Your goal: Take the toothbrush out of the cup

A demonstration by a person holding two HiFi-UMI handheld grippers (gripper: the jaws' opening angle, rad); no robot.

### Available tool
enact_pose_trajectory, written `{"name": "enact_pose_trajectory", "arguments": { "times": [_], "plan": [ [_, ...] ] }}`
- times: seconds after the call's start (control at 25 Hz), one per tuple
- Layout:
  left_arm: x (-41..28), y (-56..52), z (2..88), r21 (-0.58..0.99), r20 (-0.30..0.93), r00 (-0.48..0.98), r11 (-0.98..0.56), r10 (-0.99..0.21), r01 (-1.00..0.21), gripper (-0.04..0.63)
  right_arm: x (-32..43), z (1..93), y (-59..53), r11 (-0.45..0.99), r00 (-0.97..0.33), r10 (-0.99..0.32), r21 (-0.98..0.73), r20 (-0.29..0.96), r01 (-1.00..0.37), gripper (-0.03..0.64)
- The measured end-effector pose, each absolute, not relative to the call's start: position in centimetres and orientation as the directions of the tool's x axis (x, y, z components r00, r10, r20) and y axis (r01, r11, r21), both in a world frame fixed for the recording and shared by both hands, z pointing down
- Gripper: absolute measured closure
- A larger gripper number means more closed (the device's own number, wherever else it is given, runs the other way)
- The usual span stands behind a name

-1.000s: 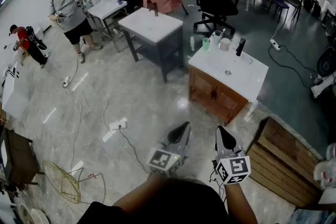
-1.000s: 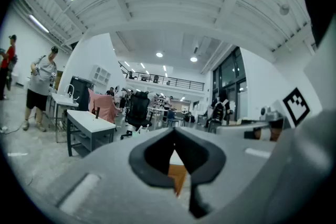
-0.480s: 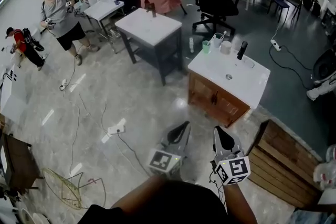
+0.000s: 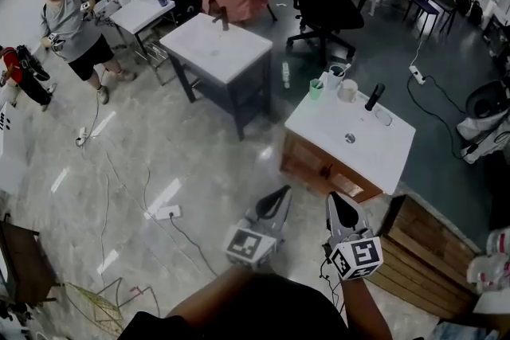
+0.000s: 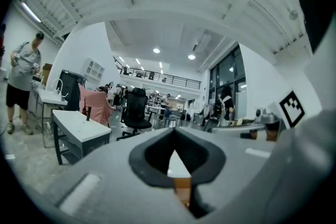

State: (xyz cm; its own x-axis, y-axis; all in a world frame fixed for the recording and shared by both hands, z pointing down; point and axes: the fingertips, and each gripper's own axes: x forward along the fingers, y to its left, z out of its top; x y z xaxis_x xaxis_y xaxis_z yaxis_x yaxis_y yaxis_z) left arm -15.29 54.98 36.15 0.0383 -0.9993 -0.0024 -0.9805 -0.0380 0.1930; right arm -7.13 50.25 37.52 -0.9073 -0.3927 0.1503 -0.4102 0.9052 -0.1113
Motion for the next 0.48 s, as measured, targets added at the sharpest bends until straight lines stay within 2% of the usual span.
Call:
{"name": "enact_pose_trajectory", "arguments": {
  "times": [0.48],
  "plan": [
    [-29.3,44.1,35.5,0.208,-0.012,0.114,-0.114,-0.993,-0.972,0.592,-18.4,38.0,38.7,0.846,-0.837,-0.498,-0.086,0.226,-0.527,0.615]
  ]
}}
